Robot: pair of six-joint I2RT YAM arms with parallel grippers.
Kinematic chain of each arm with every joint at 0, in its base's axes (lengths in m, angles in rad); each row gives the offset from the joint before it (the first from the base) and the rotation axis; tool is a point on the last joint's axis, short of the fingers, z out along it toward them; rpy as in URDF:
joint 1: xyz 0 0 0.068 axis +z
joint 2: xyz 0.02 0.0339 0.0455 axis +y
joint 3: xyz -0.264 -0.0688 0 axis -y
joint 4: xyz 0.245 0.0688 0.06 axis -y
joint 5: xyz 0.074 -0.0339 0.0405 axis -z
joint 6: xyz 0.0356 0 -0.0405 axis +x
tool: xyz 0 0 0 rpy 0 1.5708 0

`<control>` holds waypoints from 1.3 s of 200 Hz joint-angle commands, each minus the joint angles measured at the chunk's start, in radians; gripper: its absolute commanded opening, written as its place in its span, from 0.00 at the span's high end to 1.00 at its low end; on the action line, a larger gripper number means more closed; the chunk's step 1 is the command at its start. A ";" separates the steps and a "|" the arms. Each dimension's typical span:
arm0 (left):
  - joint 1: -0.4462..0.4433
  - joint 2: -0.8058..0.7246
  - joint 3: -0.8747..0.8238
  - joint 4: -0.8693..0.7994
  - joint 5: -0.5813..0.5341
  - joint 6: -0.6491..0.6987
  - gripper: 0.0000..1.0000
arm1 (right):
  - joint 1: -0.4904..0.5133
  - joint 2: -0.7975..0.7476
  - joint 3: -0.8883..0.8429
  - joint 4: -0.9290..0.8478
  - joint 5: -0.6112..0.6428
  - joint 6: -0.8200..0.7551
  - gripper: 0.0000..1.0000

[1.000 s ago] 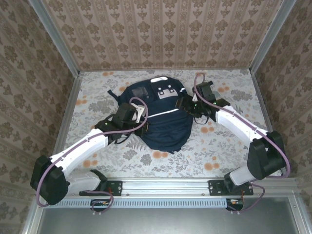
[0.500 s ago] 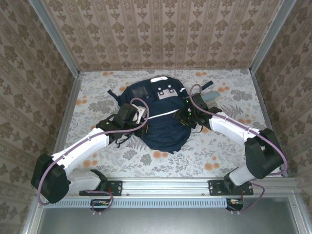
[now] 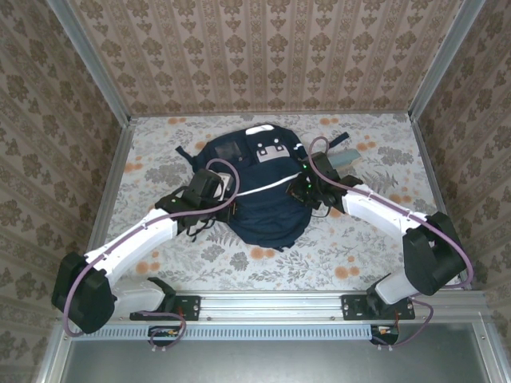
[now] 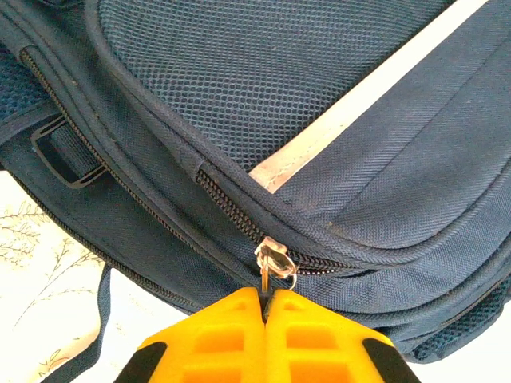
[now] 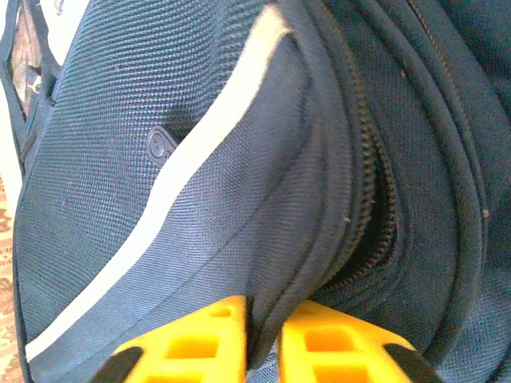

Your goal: Pack books, pencil case, and school supplies into a backpack

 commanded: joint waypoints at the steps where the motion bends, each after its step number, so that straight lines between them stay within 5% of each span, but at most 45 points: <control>1: 0.035 -0.003 0.014 -0.059 -0.072 -0.034 0.80 | -0.006 -0.027 0.036 -0.036 0.010 -0.069 0.65; 22: 0.038 -0.013 0.041 -0.087 -0.063 -0.020 0.51 | -0.007 -0.062 0.065 -0.097 0.047 -0.122 0.38; 60: 0.023 -0.045 0.107 -0.159 -0.102 0.034 0.43 | -0.090 -0.126 0.088 -0.216 0.226 -0.208 0.23; 101: 0.010 -0.046 0.159 -0.179 -0.167 0.045 0.37 | -0.260 0.040 0.210 -0.315 0.352 -0.200 0.20; 137: 0.015 -0.043 0.181 -0.170 -0.250 0.064 0.21 | -0.354 0.280 0.423 -0.408 0.355 -0.139 0.20; 190: 0.021 -0.038 0.192 -0.140 -0.204 0.086 0.12 | -0.396 0.552 0.680 -0.505 0.348 -0.078 0.20; 260: 0.020 -0.014 0.210 -0.131 -0.118 0.106 0.06 | -0.402 0.678 0.810 -0.581 0.350 -0.069 0.21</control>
